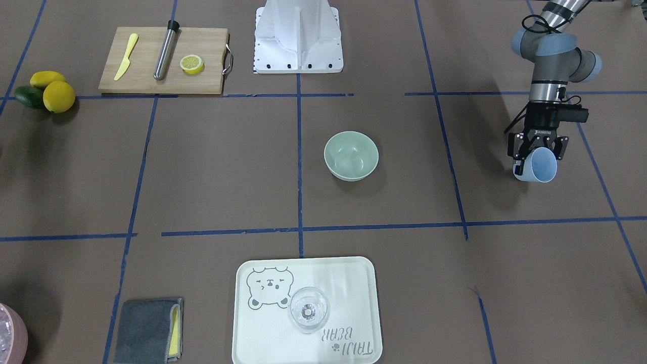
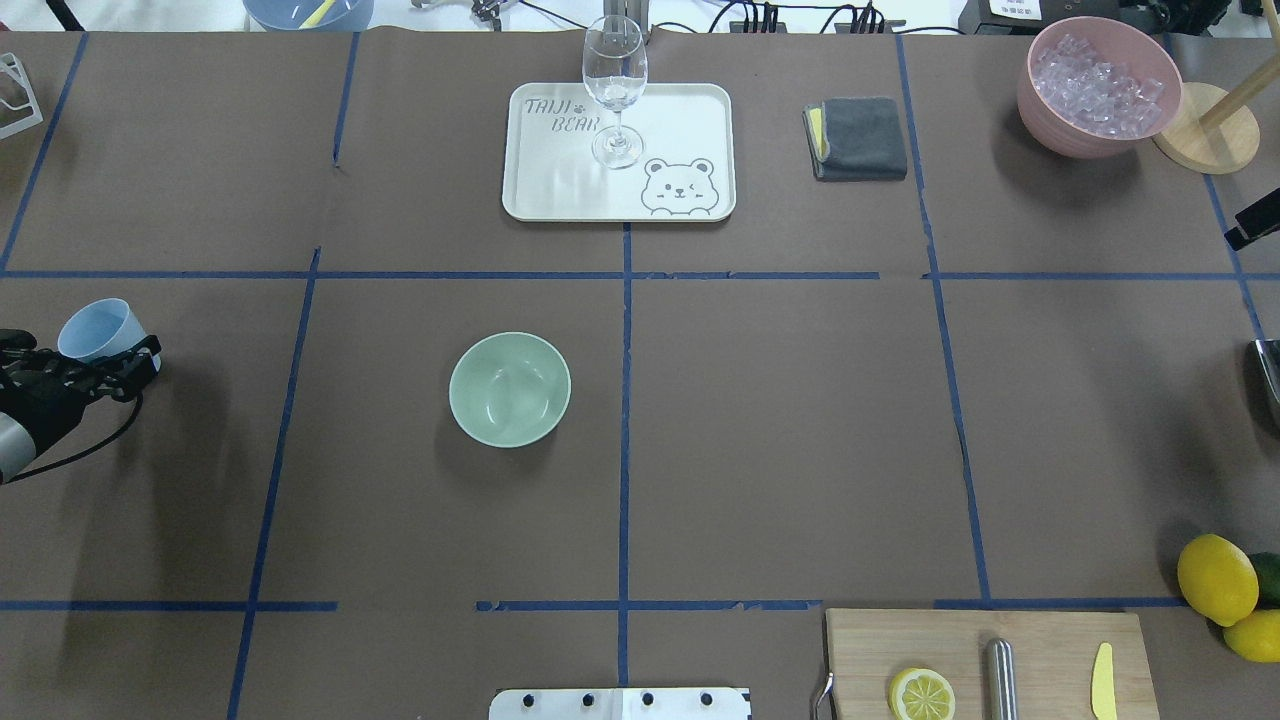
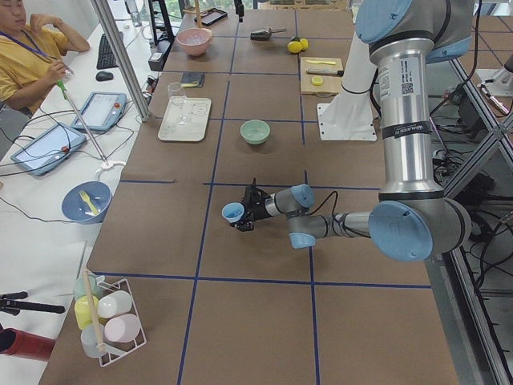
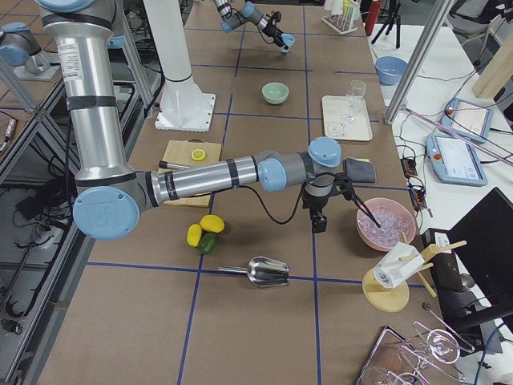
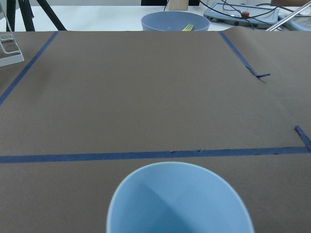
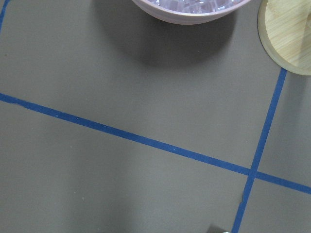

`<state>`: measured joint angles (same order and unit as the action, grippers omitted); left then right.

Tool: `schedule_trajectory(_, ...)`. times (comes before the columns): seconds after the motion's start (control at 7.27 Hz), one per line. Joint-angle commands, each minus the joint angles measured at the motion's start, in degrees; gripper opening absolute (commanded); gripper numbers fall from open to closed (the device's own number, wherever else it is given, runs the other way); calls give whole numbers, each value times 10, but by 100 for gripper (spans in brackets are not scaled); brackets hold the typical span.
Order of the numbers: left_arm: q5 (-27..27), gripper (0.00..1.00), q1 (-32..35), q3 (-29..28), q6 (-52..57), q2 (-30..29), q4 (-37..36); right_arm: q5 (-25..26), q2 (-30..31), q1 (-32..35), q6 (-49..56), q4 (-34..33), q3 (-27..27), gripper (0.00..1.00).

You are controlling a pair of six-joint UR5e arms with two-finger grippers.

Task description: Pour ice into bowl

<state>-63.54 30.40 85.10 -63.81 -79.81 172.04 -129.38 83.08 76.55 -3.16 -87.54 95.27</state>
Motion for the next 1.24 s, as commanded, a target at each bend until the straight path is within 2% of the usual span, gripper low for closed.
schedule_trajectory(0.0,0,0,9,11,3,1,33,0,0,0,-1,0,0,100)
schedule_trajectory(0.28,-3,0,19,58,25,0,30,0,1,0,-1,0,0,100)
schedule_trajectory(0.55,-5,0,39,75,196,-4,30,1,3,0,-1,0,-2,100)
schedule_trajectory(0.83,-21,0,41,76,229,-62,-3,1,7,0,-1,0,-2,100)
schedule_trajectory(1.1,-20,0,41,80,226,-131,-94,1,9,1,-1,0,-2,100)
